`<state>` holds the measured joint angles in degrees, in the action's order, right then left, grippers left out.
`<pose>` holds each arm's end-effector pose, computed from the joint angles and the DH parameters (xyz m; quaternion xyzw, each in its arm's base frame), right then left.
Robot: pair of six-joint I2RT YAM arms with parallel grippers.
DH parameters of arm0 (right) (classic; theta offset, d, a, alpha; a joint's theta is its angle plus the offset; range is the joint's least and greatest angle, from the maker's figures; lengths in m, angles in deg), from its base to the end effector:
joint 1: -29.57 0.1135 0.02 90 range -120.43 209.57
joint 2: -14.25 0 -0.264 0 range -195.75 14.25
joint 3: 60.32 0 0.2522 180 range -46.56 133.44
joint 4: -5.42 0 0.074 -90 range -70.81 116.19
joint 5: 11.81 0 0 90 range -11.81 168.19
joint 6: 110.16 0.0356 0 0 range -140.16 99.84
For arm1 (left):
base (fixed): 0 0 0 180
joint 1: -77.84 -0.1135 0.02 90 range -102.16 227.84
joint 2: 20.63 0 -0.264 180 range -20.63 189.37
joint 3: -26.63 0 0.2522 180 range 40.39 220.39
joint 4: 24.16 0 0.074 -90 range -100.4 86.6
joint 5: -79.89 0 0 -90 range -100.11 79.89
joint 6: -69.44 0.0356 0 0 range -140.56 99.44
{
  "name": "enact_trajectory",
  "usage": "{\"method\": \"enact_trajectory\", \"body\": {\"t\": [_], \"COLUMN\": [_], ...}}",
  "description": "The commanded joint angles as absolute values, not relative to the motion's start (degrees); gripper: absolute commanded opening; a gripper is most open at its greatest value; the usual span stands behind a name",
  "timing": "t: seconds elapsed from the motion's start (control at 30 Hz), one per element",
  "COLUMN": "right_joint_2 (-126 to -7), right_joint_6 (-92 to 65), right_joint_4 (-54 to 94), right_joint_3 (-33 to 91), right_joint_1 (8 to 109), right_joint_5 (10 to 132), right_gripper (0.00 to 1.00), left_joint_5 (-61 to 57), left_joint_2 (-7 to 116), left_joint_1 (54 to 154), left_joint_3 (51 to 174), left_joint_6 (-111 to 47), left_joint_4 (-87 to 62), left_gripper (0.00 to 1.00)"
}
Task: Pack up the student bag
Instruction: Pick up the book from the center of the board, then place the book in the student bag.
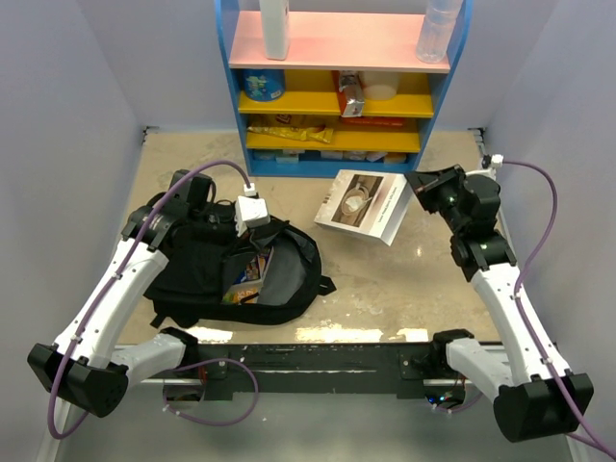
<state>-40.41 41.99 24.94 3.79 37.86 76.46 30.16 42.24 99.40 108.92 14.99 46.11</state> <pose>0.2215 0.0334 0.3511 0.3384 0.6876 0.3798 0.5180 0.1788 -0.0954 0.3539 0.5242 0.7219 -0.2836 0.3517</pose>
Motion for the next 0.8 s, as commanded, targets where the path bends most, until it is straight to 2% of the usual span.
{"method": "enact_trajectory", "body": {"t": [0.0,0.17,0.33,0.77], "right_joint_2": [-37.2,-32.7,-28.4,-29.5], "right_joint_6": [46.8,56.0,64.0,69.9], "right_joint_4": [25.5,21.9,19.4,12.3], "right_joint_3": [9.0,1.7,-6.3,-9.4], "right_joint_1": [38.1,38.0,40.1,52.6], "right_joint_5": [71.4,64.7,63.3,73.2], "right_gripper": [0.0,0.0,0.0,0.0], "left_joint_5": [30.9,27.0,21.0,20.6], "left_joint_2": [41.5,41.2,41.9,41.2], "left_joint_1": [99.7,99.7,99.7,99.7], "left_joint_3": [109.2,108.9,108.2,109.8], "left_joint_6": [14.1,10.4,4.5,-1.3], "left_joint_4": [41.5,37.6,30.9,27.8], "left_gripper": [0.0,0.0,0.0,0.0]}}
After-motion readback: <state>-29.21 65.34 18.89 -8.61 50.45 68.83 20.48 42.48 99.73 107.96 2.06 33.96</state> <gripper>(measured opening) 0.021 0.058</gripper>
